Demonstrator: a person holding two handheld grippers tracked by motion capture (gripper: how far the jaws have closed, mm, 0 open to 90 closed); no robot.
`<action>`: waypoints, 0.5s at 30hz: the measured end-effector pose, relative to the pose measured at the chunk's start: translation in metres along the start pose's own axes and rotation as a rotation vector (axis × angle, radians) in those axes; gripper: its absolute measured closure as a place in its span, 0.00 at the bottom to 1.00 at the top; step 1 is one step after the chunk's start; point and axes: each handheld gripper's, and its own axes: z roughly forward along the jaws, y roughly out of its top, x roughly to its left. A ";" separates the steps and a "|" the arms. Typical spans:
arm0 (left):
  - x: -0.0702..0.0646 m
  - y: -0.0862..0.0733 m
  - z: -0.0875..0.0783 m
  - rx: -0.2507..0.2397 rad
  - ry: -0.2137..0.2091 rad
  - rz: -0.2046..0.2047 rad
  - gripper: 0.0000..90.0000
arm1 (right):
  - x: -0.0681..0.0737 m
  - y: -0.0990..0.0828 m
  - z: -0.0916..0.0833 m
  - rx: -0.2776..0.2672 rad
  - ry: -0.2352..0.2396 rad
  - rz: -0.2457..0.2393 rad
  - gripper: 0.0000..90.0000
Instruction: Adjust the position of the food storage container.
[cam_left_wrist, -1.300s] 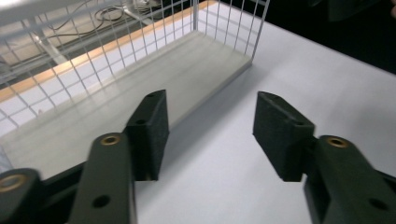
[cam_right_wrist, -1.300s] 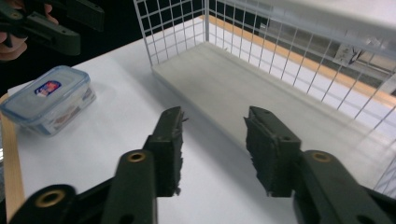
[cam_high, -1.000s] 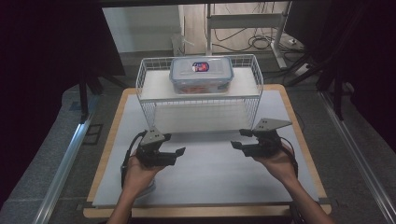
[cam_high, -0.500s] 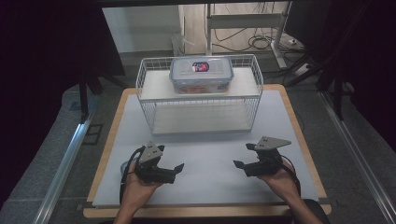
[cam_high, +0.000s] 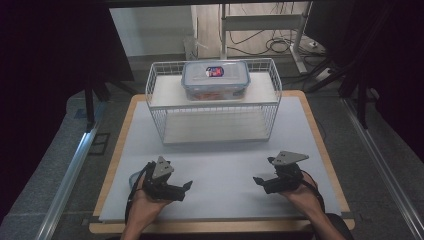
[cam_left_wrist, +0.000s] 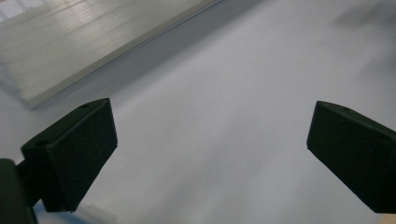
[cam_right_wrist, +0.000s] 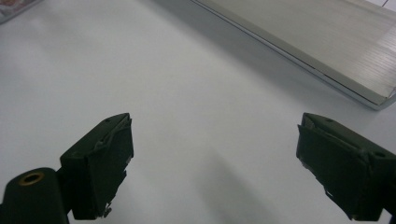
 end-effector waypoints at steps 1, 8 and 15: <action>0.003 -0.002 -0.003 -0.006 0.000 -0.004 0.06 | 0.000 0.000 0.000 0.001 0.002 0.003 0.11; 0.019 -0.019 -0.027 -0.009 0.063 -0.071 0.42 | -0.001 0.000 0.001 0.015 0.013 0.009 0.12; 0.039 -0.042 -0.052 -0.012 0.130 -0.177 0.92 | 0.000 0.000 0.002 0.024 0.020 -0.002 0.12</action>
